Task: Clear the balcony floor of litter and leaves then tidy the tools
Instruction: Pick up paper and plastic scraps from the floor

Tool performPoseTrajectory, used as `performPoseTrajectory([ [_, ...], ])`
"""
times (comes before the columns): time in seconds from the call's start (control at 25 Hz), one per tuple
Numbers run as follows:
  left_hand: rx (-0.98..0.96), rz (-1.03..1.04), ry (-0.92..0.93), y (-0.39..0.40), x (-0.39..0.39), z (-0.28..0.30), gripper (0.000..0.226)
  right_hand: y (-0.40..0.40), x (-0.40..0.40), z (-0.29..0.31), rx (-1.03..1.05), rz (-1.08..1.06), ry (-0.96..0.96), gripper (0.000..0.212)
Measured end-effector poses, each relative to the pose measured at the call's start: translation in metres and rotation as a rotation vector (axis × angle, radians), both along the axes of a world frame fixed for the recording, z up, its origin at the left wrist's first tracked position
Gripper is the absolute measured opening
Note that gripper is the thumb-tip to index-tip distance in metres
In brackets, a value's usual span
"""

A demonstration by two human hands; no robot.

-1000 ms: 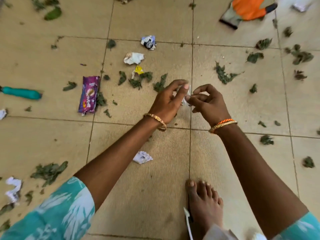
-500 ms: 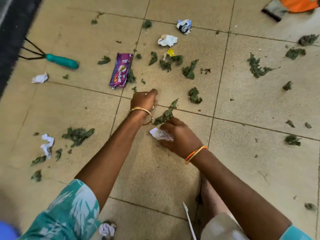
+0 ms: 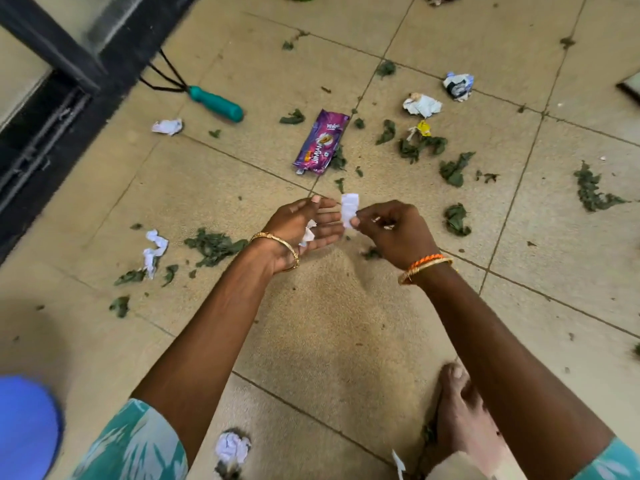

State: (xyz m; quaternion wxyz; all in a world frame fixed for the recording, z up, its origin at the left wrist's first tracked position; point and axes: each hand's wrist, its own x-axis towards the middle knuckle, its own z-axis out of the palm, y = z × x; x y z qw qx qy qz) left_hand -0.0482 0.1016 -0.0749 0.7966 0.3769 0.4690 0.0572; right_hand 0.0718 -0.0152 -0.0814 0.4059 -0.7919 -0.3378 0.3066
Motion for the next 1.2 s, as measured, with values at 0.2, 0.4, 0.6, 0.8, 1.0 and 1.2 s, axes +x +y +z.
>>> performPoseTrajectory([
  [0.2,0.088,0.080,0.054,0.005,0.005,0.003,0.031,0.051,-0.014,-0.002,-0.050,0.030,-0.012,0.013],
  [0.4,0.242,0.366,0.337,0.047,-0.006,0.001,0.029,0.094,0.003,-0.019,0.033,0.207,-0.515,0.026],
  [0.6,0.289,0.419,0.428,0.060,-0.020,0.003,0.029,0.118,0.018,-0.050,0.032,0.335,-1.027,0.019],
  [0.8,0.189,0.415,0.257,0.062,-0.018,-0.001,0.013,0.119,0.021,-0.020,0.614,0.085,-0.783,0.018],
  [1.0,-0.052,0.512,-0.116,0.062,-0.014,-0.007,0.033,0.095,-0.015,0.003,0.639,0.043,-0.087,0.015],
  [1.2,-0.024,0.445,-0.068,0.047,-0.028,-0.007,0.049,0.089,-0.048,-0.001,0.325,0.031,0.519,0.012],
])
